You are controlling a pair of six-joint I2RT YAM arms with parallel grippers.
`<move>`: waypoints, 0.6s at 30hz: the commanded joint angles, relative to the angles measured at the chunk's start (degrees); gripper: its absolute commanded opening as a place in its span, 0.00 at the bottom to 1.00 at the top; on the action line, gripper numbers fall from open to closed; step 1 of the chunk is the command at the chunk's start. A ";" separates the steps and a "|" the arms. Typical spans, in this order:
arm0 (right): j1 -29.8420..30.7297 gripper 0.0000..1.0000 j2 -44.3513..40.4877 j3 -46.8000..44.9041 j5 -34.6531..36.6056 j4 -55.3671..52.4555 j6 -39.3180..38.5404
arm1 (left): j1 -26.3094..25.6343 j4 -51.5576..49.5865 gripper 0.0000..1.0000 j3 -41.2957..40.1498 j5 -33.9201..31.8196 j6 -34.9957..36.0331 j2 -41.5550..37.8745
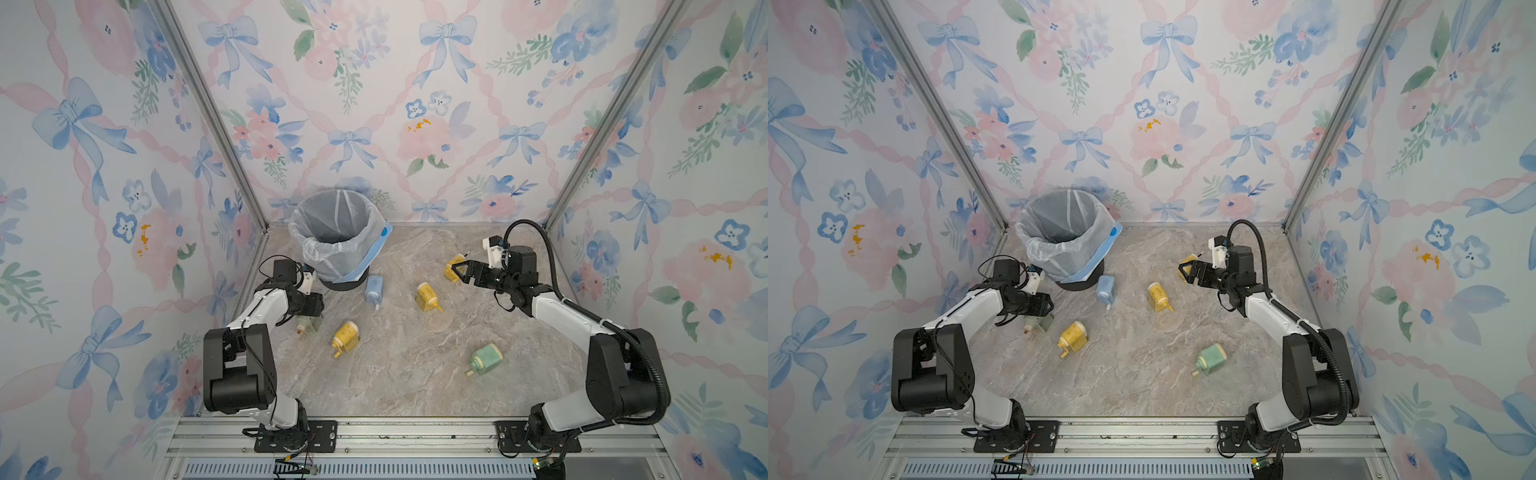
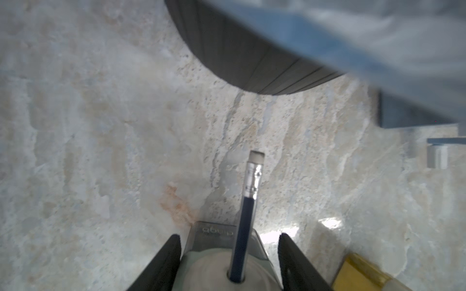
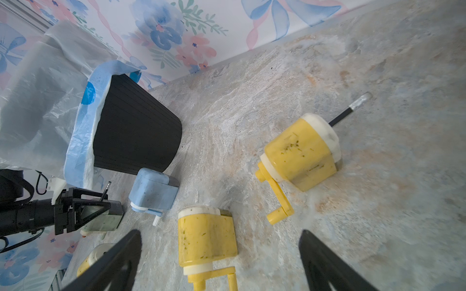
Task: Take out the pencil sharpener tray and clean the shavings
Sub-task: Move the pencil sharpener to the center of the board.
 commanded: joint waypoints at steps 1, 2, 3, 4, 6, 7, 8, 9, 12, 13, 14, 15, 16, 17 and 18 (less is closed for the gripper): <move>1.11 0.97 -1.94 1.21 0.62 -1.53 -1.22 | -0.61 3.19 0.58 0.84 0.09 -2.82 -1.14; 1.27 0.97 -2.10 1.25 0.71 -1.93 -1.40 | -0.69 3.88 0.61 0.08 -0.56 -3.07 -1.70; 1.47 0.97 -2.09 1.38 0.72 -2.39 -1.51 | -0.68 4.69 0.67 -0.85 -1.11 -3.48 -2.43; 1.61 0.97 -2.06 1.39 0.71 -2.72 -1.64 | -0.72 5.55 0.75 -1.89 -1.71 -3.77 -3.32; 2.14 0.97 -2.06 1.40 0.70 -3.02 -1.64 | -0.65 7.68 0.95 -4.16 -2.32 -4.77 -5.42; 2.49 0.97 -2.14 1.30 0.85 -3.18 -1.82 | -0.64 8.82 0.98 -5.32 -2.37 -5.38 -6.40; 2.84 0.97 -2.23 1.24 0.98 -3.29 -1.93 | -0.71 9.95 0.98 -6.38 -2.19 -6.22 -7.37; 3.10 0.97 -2.23 1.29 1.28 -3.49 -2.03 | -0.73 11.04 0.98 -7.33 -1.96 -6.77 -8.23; 3.81 0.97 -2.07 1.71 1.38 -3.82 -2.04 | -0.71 14.70 0.98 -10.71 -3.03 -8.55 -11.02; 4.02 0.97 -1.89 1.95 1.42 -4.00 -1.95 | -0.72 15.94 0.98 -12.04 -3.55 -9.16 -12.00; 4.29 0.97 -1.75 2.25 1.36 -4.30 -1.99 | -0.60 17.04 0.98 -13.22 -4.04 -9.71 -13.04; 4.53 0.97 -1.71 2.47 1.33 -4.55 -2.10 | -0.60 18.37 0.98 -15.32 -4.15 -10.33 -13.97; 4.80 0.97 -1.63 2.61 1.54 -4.69 -2.13 | -0.56 20.31 0.98 -17.65 -4.21 -11.41 -15.24; 4.91 0.97 -1.61 2.62 1.59 -4.67 -2.13 | -0.49 22.48 0.98 -19.62 -4.25 -12.96 -16.19; 5.16 0.97 -1.61 2.62 1.74 -4.66 -2.13 | -0.25 25.30 0.98 -22.05 -4.05 -14.92 -17.69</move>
